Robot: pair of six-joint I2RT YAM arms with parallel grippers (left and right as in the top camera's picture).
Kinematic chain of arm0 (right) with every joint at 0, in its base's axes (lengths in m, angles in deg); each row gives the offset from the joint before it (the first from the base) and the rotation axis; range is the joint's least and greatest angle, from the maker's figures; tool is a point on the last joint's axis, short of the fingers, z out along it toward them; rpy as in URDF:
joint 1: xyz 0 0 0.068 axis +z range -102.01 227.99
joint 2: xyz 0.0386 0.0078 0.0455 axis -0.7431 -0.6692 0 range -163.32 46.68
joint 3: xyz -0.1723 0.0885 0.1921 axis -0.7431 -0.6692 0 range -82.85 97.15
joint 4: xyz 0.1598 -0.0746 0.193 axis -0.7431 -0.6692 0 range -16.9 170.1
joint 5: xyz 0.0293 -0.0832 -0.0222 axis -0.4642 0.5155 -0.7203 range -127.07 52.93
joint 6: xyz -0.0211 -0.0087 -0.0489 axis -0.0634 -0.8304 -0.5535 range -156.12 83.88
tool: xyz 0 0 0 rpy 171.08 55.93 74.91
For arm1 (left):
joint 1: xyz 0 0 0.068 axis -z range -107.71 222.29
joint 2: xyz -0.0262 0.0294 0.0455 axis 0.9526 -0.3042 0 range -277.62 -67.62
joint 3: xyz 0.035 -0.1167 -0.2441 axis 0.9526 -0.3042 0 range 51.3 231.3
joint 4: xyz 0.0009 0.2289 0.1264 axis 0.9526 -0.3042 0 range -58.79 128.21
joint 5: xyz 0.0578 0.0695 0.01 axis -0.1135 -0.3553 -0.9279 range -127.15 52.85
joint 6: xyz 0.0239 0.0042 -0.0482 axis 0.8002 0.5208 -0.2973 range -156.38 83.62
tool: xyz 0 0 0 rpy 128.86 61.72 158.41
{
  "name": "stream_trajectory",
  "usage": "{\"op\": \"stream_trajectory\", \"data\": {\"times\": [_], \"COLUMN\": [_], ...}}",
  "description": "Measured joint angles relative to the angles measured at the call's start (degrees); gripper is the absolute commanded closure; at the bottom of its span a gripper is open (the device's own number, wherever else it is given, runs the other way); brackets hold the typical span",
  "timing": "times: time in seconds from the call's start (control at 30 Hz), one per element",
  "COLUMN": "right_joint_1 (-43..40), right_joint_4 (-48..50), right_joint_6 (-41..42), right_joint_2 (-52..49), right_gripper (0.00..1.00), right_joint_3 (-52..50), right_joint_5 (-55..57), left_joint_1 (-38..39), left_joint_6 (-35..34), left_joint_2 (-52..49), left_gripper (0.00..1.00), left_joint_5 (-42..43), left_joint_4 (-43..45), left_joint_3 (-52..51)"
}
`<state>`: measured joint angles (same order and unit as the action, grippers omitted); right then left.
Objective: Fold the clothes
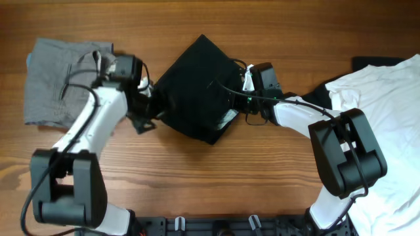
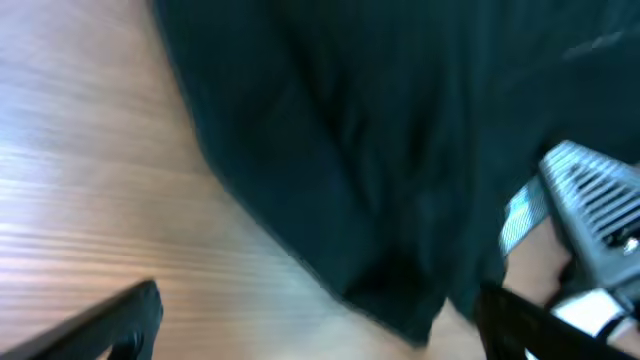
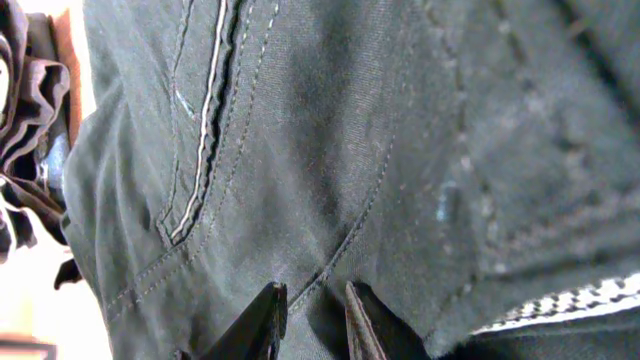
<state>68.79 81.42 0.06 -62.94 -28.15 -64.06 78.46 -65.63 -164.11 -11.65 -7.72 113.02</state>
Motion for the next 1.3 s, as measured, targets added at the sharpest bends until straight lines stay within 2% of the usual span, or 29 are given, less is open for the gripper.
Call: {"op": "stream_trajectory", "data": {"times": [0.07, 0.17, 0.4, 0.53, 0.63, 0.67, 0.7, 0.73, 0.77, 0.8, 0.87, 0.97, 1.07, 1.17, 1.23, 1.3], "right_joint_1": [0.0, 0.0, 0.0, 0.0, 0.0, 0.0, 0.0, 0.0, 0.0, 0.0, -0.1, -0.2, -0.2, -0.2, -0.2, -0.2], "right_joint_4": [0.0, 0.0, 0.0, -0.2, -0.5, -0.6, -0.9, -1.1, -1.2, -1.3, -1.7, -3.6, -12.6, -19.8, -21.8, -22.1], "right_joint_6": [0.0, 0.0, 0.0, 0.0, 0.0, 0.0, 0.0, 0.0, 0.0, 0.0, 0.0, -1.6, -6.2, -9.3, -10.5, -11.1], "right_joint_2": [0.0, 0.0, 0.0, 0.0, 0.0, 0.0, 0.0, 0.0, 0.0, 0.0, 0.0, 0.1, 3.6, 10.6, 17.1, 22.4], "right_gripper": [0.75, 0.74, 0.75, 0.75, 0.74, 0.75, 0.75, 0.76, 0.76, 0.76, 0.75, 0.75, 0.75, 0.74, 0.74, 0.74], "right_joint_3": [0.0, 0.0, 0.0, 0.0, 0.1, 0.1, 0.1, 0.2, 0.2, 0.2, 0.2, 0.3, 0.0, -0.4, -0.4, -0.3], "right_joint_5": [0.0, 0.0, 0.0, 0.0, -0.2, -0.2, -0.4, -0.5, -0.6, -0.9, -1.9, -4.6, -6.1, -4.4, -2.3, -0.9], "left_joint_1": [0.1, 0.1, 0.6, 3.8, 5.2, 5.6, 5.8, 5.9, 6.0, 5.9, 6.0, 5.8, 4.1, 1.4, -1.5, -3.7], "left_joint_6": [-2.7, -5.6, -12.7, -18.1, -21.4, -22.1, -22.8, -23.0, -23.2, -23.4, -21.2, -16.3, -11.0, -5.1, -1.2, 0.4], "left_joint_2": [-1.0, -1.7, -2.9, -7.5, -10.9, -12.1, -13.4, -13.9, -14.6, -15.0, -15.8, -16.0, -15.9, -12.6, -8.6, -4.3], "left_gripper": [0.0, 0.0, 0.0, 0.01, 0.17, 0.28, 0.44, 0.64, 0.78, 0.89, 0.96, 0.96, 0.96, 0.96, 0.96, 0.96], "left_joint_5": [5.9, 10.4, 11.3, 12.9, 14.1, 14.2, 14.1, 13.5, 12.8, 12.8, 11.1, 11.8, 16.2, 17.3, 17.0, 17.0], "left_joint_4": [10.7, 16.5, 30.2, 43.1, 51.5, 53.9, 56.5, 57.2, 57.7, 58.1, 57.4, 56.4, 52.4, 42.8, 35.1, 31.2], "left_joint_3": [-7.4, -12.3, -13.8, -12.7, -11.9, -11.8, -11.8, -11.7, -11.9, -12.0, -12.4, -12.3, -12.3, -12.7, -12.2, -10.5]}}
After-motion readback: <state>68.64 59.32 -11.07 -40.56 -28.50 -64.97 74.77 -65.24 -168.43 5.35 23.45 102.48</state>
